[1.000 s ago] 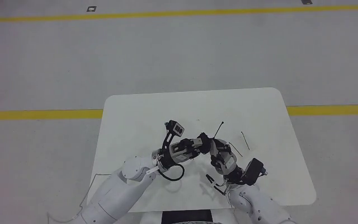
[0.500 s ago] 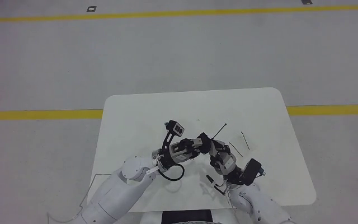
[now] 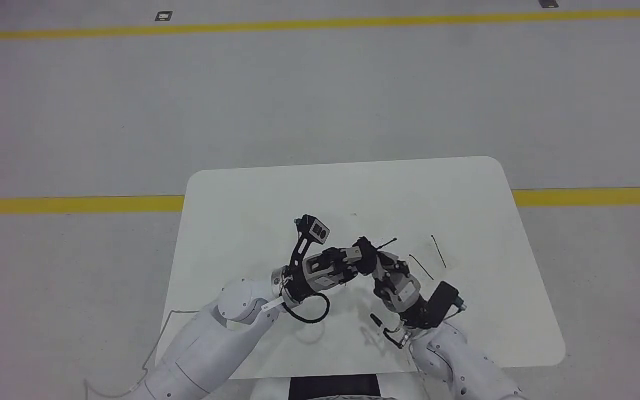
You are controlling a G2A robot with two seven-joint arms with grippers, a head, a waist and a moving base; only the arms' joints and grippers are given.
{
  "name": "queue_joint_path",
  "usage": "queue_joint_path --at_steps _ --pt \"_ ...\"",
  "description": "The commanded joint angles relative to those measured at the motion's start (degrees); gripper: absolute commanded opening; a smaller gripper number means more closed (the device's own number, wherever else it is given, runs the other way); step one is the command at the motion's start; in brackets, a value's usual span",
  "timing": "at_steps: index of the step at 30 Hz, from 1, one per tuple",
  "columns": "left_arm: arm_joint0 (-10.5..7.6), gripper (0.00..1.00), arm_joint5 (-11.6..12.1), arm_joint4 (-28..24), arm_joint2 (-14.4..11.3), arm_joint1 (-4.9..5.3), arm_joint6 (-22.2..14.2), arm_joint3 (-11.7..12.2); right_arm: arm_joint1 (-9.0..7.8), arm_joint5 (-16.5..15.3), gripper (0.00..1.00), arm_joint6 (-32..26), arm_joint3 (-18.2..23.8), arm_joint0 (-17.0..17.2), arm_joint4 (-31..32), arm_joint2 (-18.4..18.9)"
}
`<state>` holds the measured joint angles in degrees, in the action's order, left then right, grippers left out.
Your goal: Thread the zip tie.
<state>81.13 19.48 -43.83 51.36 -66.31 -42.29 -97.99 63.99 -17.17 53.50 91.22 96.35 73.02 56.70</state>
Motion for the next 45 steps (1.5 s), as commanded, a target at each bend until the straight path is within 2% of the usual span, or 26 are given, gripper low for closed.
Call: queue_joint_path --at_steps 1,13,30,31,32,33,34,35,37,38,42,44,45 --pt "0.00 0.00 0.0 0.0 0.0 0.00 0.0 0.0 0.10 0.3 0.00 -0.9 -0.6 0.0 -0.4 0.0" --pt "0.00 0.00 0.0 0.0 0.0 0.00 0.0 0.0 0.69 0.5 0.00 -3.5 -2.7 -0.5 -1.1 -0.1" --pt "0.00 0.00 0.0 0.0 0.0 0.00 0.0 0.0 1.14 0.5 0.00 -3.3 -3.4 0.0 0.0 0.5" --pt "0.00 0.00 0.0 0.0 0.0 0.00 0.0 0.0 1.15 0.4 0.05 -3.2 -3.4 0.1 -0.2 0.6" --pt "0.00 0.00 0.0 0.0 0.0 0.00 0.0 0.0 1.16 0.3 0.29 -3.1 -3.4 0.3 -0.2 0.8" --pt "0.00 0.00 0.0 0.0 0.0 0.00 0.0 0.0 1.15 0.2 0.59 -3.0 -3.4 0.4 -0.2 0.8" --pt "0.00 0.00 0.0 0.0 0.0 0.00 0.0 0.0 1.15 0.0 0.97 -2.8 -3.4 0.5 -0.2 0.9" --pt "0.00 0.00 0.0 0.0 0.0 0.00 0.0 0.0 1.12 -0.3 0.98 -2.6 -3.3 0.8 -0.1 1.0" --pt "0.00 0.00 0.0 0.0 0.0 0.00 0.0 0.0 1.07 -0.7 0.91 -2.1 -3.1 1.1 0.3 1.2" --pt "0.00 0.00 0.0 0.0 0.0 0.00 0.0 0.0 1.04 -0.9 0.82 -1.8 -2.9 1.3 0.4 1.3" --pt "0.00 0.00 0.0 0.0 0.0 0.00 0.0 0.0 0.94 -1.6 0.59 -1.6 -2.0 1.9 1.3 1.7" --pt "0.00 0.00 0.0 0.0 0.0 0.00 0.0 0.0 0.92 -1.8 0.50 -1.7 -1.7 2.0 1.4 1.8" --pt "0.00 0.00 0.0 0.0 0.0 0.00 0.0 0.0 0.93 -2.0 0.49 -1.7 -1.6 2.1 1.4 1.8"
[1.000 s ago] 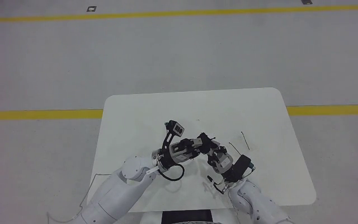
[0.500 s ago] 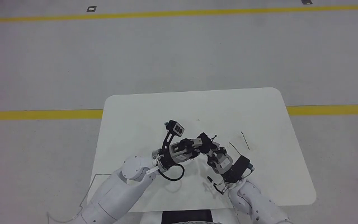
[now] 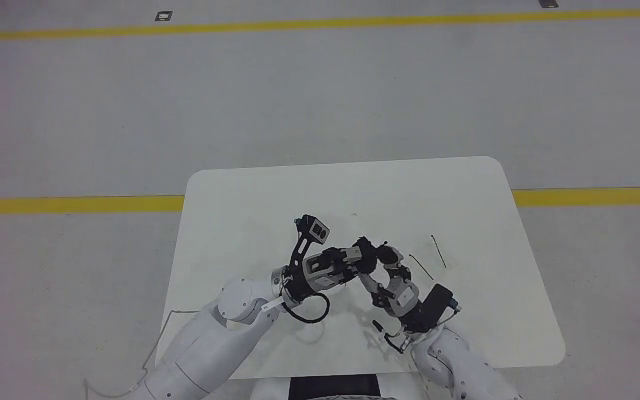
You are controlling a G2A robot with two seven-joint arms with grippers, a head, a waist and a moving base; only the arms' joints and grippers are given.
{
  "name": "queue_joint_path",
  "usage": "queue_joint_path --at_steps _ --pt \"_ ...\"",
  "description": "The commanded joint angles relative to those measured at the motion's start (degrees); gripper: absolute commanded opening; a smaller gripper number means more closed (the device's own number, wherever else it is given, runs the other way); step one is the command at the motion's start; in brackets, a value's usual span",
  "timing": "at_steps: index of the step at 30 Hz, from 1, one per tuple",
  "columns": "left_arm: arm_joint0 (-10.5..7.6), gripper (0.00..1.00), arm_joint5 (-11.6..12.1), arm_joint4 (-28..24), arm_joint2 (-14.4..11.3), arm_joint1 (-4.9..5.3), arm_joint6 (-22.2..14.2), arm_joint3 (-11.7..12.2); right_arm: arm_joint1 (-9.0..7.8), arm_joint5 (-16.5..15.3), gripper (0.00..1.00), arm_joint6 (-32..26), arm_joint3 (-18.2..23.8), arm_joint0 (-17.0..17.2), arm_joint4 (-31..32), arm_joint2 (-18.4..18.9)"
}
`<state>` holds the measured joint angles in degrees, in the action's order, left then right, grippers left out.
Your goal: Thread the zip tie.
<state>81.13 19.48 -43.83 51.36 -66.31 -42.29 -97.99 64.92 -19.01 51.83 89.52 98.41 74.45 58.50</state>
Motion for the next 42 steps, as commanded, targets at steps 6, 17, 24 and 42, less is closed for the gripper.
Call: queue_joint_path --at_steps 6,17,24,42 --pt "0.00 0.00 0.0 0.0 0.0 0.00 0.0 0.0 0.09 -0.5 0.42 -0.3 0.7 -0.2 0.6 -0.5" --pt "0.00 0.00 0.0 0.0 0.0 0.00 0.0 0.0 0.06 -0.4 0.31 1.0 2.9 0.1 1.6 0.3" --pt "0.00 0.00 0.0 0.0 0.0 0.00 0.0 0.0 0.04 -0.3 0.16 1.7 3.8 0.6 2.5 0.8" --pt "0.00 0.00 0.0 0.0 0.0 0.00 0.0 0.0 0.14 0.7 0.00 2.2 4.0 1.1 4.2 1.3"
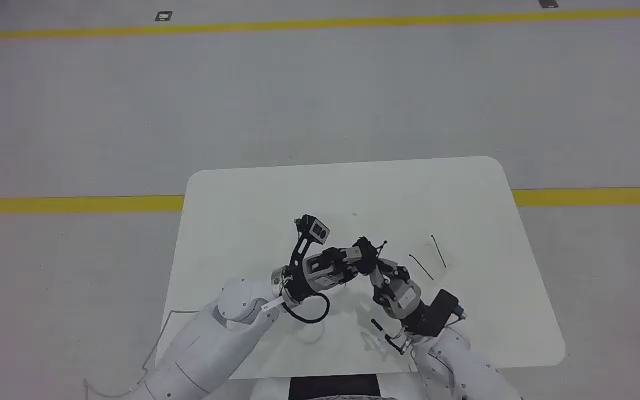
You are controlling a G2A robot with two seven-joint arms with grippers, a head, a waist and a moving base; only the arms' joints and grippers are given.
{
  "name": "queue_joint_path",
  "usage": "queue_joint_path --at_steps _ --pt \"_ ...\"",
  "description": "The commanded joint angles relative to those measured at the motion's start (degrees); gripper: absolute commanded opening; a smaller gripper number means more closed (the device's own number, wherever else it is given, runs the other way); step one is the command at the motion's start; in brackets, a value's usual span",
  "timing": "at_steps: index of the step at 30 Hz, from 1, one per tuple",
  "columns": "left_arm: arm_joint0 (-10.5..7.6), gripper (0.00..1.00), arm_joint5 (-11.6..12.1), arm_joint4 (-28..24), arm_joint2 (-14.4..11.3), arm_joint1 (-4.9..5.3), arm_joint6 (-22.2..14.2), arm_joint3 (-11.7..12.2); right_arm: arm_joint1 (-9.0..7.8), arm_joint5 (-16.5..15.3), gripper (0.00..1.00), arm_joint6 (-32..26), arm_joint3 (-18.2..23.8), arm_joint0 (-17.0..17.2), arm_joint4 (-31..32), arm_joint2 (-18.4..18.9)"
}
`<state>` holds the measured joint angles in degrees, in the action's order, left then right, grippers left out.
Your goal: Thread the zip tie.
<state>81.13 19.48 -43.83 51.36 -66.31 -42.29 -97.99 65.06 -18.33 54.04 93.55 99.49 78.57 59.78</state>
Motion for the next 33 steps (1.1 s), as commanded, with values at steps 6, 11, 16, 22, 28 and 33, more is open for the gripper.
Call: queue_joint_path --at_steps 6,11,16,22,28,33 --pt "0.00 0.00 0.0 0.0 0.0 0.00 0.0 0.0 0.05 0.0 0.00 0.4 -0.4 0.2 -0.1 0.2" --pt "0.00 0.00 0.0 0.0 0.0 0.00 0.0 0.0 0.05 -0.2 0.00 0.5 -0.5 0.3 0.2 0.4" --pt "0.00 0.00 0.0 0.0 0.0 0.00 0.0 0.0 0.09 -0.3 0.00 0.0 -1.3 0.2 0.5 0.3" --pt "0.00 0.00 0.0 0.0 0.0 0.00 0.0 0.0 0.16 -0.3 0.00 -0.5 -1.9 0.0 1.0 0.1" --pt "0.00 0.00 0.0 0.0 0.0 0.00 0.0 0.0 0.22 -0.2 0.00 -0.7 -2.3 -0.1 1.3 0.0" --pt "0.00 0.00 0.0 0.0 0.0 0.00 0.0 0.0 0.28 -0.3 0.33 -1.5 -3.2 0.1 0.0 0.2"
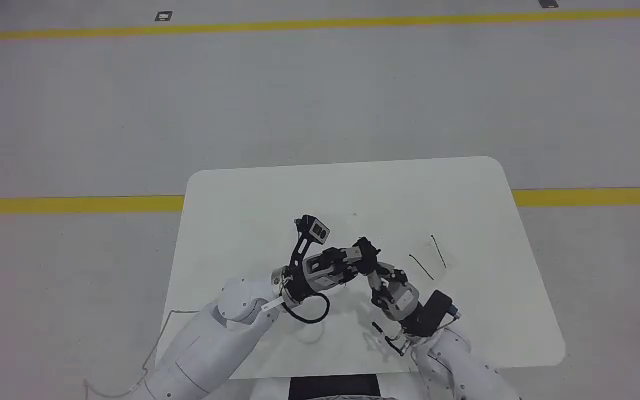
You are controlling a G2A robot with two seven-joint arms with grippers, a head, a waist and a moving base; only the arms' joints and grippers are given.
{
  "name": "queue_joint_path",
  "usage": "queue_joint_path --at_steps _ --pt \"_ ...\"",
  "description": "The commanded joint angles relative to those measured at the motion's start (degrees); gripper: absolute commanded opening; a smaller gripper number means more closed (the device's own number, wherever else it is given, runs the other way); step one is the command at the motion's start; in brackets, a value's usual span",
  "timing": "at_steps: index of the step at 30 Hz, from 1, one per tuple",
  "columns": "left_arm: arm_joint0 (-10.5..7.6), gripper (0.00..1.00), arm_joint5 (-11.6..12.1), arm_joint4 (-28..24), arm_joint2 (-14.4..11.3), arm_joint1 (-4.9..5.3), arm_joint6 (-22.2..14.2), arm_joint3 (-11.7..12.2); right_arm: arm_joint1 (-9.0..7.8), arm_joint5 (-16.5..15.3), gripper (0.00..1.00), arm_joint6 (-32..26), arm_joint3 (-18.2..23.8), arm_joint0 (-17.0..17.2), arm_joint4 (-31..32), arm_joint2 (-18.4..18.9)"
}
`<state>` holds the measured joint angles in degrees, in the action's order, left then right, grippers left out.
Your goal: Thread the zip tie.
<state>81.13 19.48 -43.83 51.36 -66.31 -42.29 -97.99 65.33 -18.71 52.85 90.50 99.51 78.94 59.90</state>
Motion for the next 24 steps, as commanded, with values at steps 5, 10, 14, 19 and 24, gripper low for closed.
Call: queue_joint_path --at_steps 5,10,14,19,24 --pt "0.00 0.00 0.0 0.0 0.0 0.00 0.0 0.0 -0.19 0.8 1.00 -1.0 -1.9 1.1 -1.8 1.7" --pt "0.00 0.00 0.0 0.0 0.0 0.00 0.0 0.0 -0.90 -0.6 1.00 1.4 -2.5 3.7 -5.6 6.1" --pt "0.00 0.00 0.0 0.0 0.0 0.00 0.0 0.0 -2.21 -0.8 1.00 3.4 0.9 7.0 -10.5 10.0" --pt "0.00 0.00 0.0 0.0 0.0 0.00 0.0 0.0 -4.89 -0.8 1.00 3.9 5.8 10.4 -15.3 13.1" --pt "0.00 0.00 0.0 0.0 0.0 0.00 0.0 0.0 -6.11 -0.8 1.00 1.4 7.2 11.2 -18.6 12.8"
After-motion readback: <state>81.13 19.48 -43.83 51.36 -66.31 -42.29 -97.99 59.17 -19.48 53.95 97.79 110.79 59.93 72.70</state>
